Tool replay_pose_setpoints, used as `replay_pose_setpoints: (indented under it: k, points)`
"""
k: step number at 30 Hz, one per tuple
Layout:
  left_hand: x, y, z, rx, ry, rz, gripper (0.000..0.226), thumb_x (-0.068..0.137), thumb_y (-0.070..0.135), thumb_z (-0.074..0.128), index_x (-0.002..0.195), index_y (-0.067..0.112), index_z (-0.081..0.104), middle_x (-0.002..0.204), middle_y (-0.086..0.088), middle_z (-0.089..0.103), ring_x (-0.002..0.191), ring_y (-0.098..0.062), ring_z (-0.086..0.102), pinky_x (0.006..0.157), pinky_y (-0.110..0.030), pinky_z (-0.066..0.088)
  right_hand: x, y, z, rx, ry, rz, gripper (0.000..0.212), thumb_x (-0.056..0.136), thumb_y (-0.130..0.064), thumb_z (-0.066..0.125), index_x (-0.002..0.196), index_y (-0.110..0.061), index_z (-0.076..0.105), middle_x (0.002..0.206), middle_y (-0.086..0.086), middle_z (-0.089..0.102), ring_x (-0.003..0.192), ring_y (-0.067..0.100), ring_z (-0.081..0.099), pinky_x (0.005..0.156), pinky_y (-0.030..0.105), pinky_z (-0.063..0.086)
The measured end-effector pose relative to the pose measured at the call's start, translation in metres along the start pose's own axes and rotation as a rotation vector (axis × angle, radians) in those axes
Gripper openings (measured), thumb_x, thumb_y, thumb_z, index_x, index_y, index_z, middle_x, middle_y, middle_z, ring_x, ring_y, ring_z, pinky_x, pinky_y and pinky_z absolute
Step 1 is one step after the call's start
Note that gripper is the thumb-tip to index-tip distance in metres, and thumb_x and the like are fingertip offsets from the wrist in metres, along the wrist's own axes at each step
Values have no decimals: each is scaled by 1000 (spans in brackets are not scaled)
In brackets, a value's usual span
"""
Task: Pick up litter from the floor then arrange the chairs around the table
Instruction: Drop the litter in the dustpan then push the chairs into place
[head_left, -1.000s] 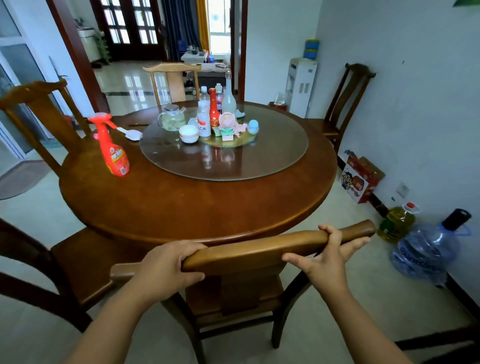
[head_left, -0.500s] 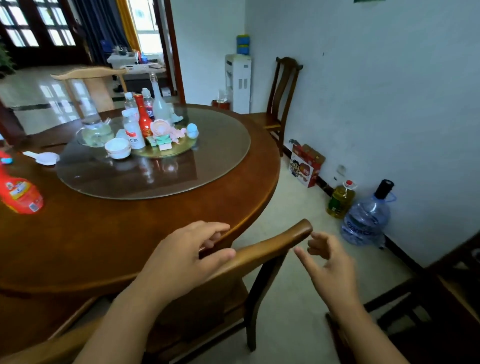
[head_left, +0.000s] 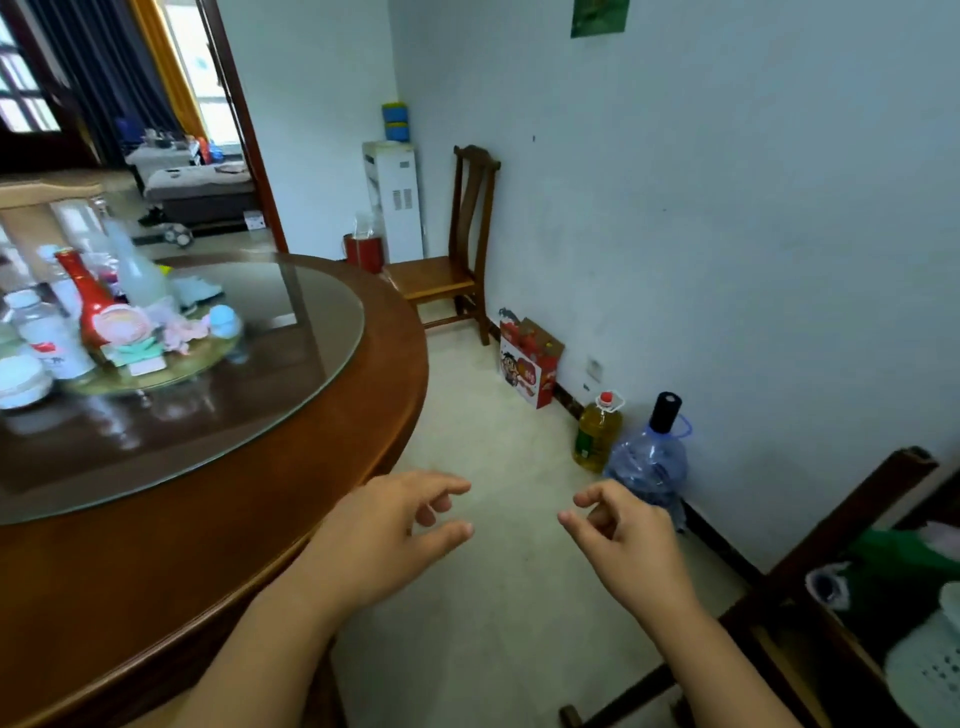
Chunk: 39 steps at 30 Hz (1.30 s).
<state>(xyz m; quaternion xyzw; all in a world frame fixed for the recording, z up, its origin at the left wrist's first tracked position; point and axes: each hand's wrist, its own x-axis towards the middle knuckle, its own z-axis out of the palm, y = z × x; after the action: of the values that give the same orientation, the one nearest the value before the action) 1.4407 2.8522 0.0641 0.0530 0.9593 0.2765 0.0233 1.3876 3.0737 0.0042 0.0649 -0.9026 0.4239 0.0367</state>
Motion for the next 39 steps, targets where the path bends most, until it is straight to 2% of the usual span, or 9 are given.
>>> replay_pose_setpoints:
  k: [5, 8, 12, 17, 22, 25, 28, 36, 39]
  points:
    - [82, 27, 39, -24, -389, -174, 51, 86, 47, 57, 134, 37, 43, 122, 8, 55, 107, -8, 55, 96, -29, 47, 61, 48, -38, -80, -99, 42, 16, 79, -35, 68, 76, -24, 56, 52, -4, 50, 53, 9, 49, 58, 32, 46]
    - [128, 33, 57, -32, -459, -194, 52, 87, 47, 55, 135, 33, 42, 125, 4, 56, 111, -12, 55, 98, -31, 45, 94, 71, -42, -85, -158, 69, 17, 80, -34, 68, 76, -21, 57, 53, -4, 49, 52, 8, 46, 56, 28, 42]
    - [197, 24, 70, -33, -436, -195, 50, 88, 45, 55, 134, 30, 44, 124, 2, 58, 109, -15, 56, 95, -30, 46, 153, 92, -34, -121, -204, 73, 17, 79, -34, 68, 72, -23, 56, 55, -2, 53, 52, 9, 47, 54, 25, 40]
    - [297, -25, 61, -21, -381, -188, 49, 89, 45, 54, 134, 30, 44, 120, 4, 60, 104, -12, 58, 93, -30, 48, 259, 102, -5, -155, -217, 63, 19, 79, -36, 67, 70, -28, 52, 54, -2, 51, 51, 7, 45, 54, 25, 39]
    - [393, -88, 24, 35, -185, -211, 50, 90, 45, 52, 136, 35, 39, 123, 8, 56, 93, -5, 57, 85, -23, 49, 381, 84, 31, -166, -238, 49, 16, 81, -36, 65, 81, -22, 57, 58, -2, 54, 52, 6, 46, 51, 19, 36]
    - [447, -122, 3, 29, -126, -211, 49, 89, 46, 51, 136, 36, 40, 121, 11, 56, 86, -1, 53, 81, -19, 47, 448, 72, 56, -149, -227, 46, 17, 80, -37, 66, 81, -23, 57, 60, -3, 55, 53, 7, 47, 54, 24, 40]
    - [492, -146, -9, 14, -127, -224, 48, 89, 47, 50, 136, 37, 40, 120, 11, 56, 89, -2, 53, 83, -21, 48, 503, 66, 76, -132, -236, 42, 19, 79, -38, 67, 81, -21, 58, 59, -5, 52, 54, 7, 47, 58, 30, 43]
    - [614, -215, -13, -58, -196, -360, 48, 89, 48, 51, 134, 37, 41, 113, 15, 55, 91, -1, 54, 83, -20, 47, 655, 82, 130, -163, -362, 56, 18, 81, -40, 64, 88, -25, 56, 61, -8, 53, 59, 5, 52, 57, 21, 41]
    - [678, -242, -21, -53, -164, -423, 48, 88, 48, 51, 134, 36, 42, 111, 15, 55, 91, -2, 55, 84, -22, 48, 729, 93, 149, -179, -413, 47, 20, 82, -42, 62, 92, -25, 56, 68, -4, 60, 65, 8, 57, 64, 26, 51]
